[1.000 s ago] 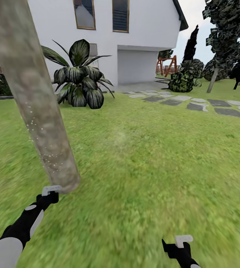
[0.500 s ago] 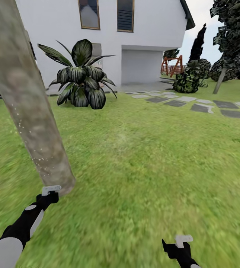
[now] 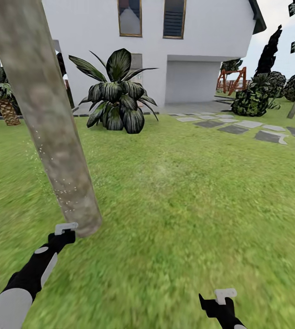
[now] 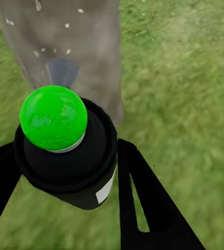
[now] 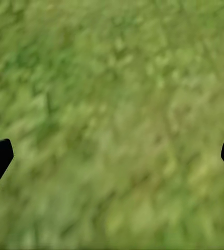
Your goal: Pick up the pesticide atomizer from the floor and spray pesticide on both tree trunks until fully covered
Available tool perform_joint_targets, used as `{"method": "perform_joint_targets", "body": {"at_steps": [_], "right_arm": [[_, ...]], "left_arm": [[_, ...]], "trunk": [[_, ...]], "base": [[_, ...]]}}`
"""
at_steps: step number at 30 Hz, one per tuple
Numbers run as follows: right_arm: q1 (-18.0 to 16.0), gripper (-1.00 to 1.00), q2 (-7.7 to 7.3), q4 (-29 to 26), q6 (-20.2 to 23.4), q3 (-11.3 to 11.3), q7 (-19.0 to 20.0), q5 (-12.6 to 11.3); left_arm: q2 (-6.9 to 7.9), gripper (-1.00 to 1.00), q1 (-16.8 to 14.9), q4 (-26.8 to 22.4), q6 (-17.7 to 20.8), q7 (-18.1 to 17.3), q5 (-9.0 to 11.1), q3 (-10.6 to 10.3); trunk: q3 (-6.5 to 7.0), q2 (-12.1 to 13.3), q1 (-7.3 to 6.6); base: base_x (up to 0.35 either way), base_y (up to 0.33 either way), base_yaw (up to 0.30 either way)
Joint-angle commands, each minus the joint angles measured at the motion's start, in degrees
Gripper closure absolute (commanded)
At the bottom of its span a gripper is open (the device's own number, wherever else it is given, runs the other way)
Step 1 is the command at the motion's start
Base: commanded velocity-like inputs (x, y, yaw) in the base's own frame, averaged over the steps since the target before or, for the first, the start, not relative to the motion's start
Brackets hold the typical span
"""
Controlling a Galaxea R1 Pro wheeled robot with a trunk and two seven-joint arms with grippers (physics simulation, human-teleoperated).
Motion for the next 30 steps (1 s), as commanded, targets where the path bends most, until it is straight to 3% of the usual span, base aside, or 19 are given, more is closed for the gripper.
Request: {"method": "perform_joint_targets", "body": {"at_steps": [1, 4, 6, 8, 12, 16, 19, 21, 23, 27, 29, 30], "right_arm": [[0.0, -1.00, -0.03, 0.0, 0.0, 0.0, 0.0, 0.0], [0.0, -1.00, -0.01, 0.0, 0.0, 0.0, 0.0, 0.0], [0.0, -1.00, 0.04, 0.0, 0.0, 0.0, 0.0, 0.0], [0.0, -1.00, 0.01, 0.0, 0.0, 0.0, 0.0, 0.0], [0.0, -1.00, 0.00, 0.0, 0.0, 0.0, 0.0, 0.0], [0.0, -1.00, -0.02, 0.1, 0.0, 0.0, 0.0, 0.0], [0.0, -1.00, 0.00, 0.1, 0.1, 0.0, 0.0, 0.0], [0.0, -1.00, 0.00, 0.1, 0.0, 0.0, 0.0, 0.0], [0.0, -1.00, 0.00, 0.1, 0.0, 0.0, 0.0, 0.0], [0.0, -1.00, 0.03, 0.1, 0.1, 0.0, 0.0, 0.0], [0.0, -1.00, 0.04, 0.1, 0.1, 0.0, 0.0, 0.0], [0.0, -1.00, 0.05, 0.1, 0.1, 0.0, 0.0, 0.0]], "left_arm": [[-0.95, 1.00, -0.1, -2.7, 0.0, 2.4, -0.6, -0.1], [-2.00, 1.00, 0.0, -6.9, 0.1, 7.6, -2.5, -0.1], [-4.39, 1.00, 0.1, -11.6, 0.2, 8.4, -2.9, -0.3], [-5.41, 1.00, 0.2, -14.0, 1.3, 8.5, -2.6, -0.4], [-5.05, 1.00, 0.2, -17.1, 5.4, 8.2, -1.5, 0.7], [-4.12, 1.00, 0.2, -17.9, 6.0, 6.1, 0.0, 4.9], [-4.78, 1.00, -0.1, -18.3, 9.6, 2.6, -0.1, 4.9], [-5.65, 1.00, -0.3, -20.3, 12.2, 2.1, 0.0, 3.6], [-7.18, 1.00, 0.0, -27.9, 18.9, 1.7, 0.1, 2.2], [-6.35, 1.00, 0.2, -31.4, 21.3, 1.5, 0.1, 2.4], [-4.28, 1.00, 0.2, -32.4, 21.7, 1.5, 0.1, 2.6], [-4.06, 1.00, 0.2, -33.4, 22.5, 1.5, 0.1, 2.3]], "trunk": [[0.00, 0.0, 0.00], [0.00, 0.0, 0.00], [0.00, 0.0, 0.00], [0.00, 0.0, 0.00], [0.00, 0.0, 0.00], [0.00, 0.0, 0.00], [0.00, 0.0, 0.00], [0.00, 0.0, 0.00], [0.00, 0.0, 0.00], [0.00, 0.0, 0.00], [0.00, 0.0, 0.00], [0.00, 0.0, 0.00]], "base": [[0.000, 0.000, 0.008], [0.000, 0.000, 0.002], [0.000, 0.000, 0.000], [0.000, 0.000, 0.000], [0.000, 0.000, 0.000], [0.000, 0.000, 0.000], [0.000, 0.000, 0.000], [0.000, 0.000, 0.000], [0.000, 0.000, 0.000], [0.000, 0.000, 0.000], [0.000, 0.000, 0.000], [0.000, 0.000, 0.000]]}}
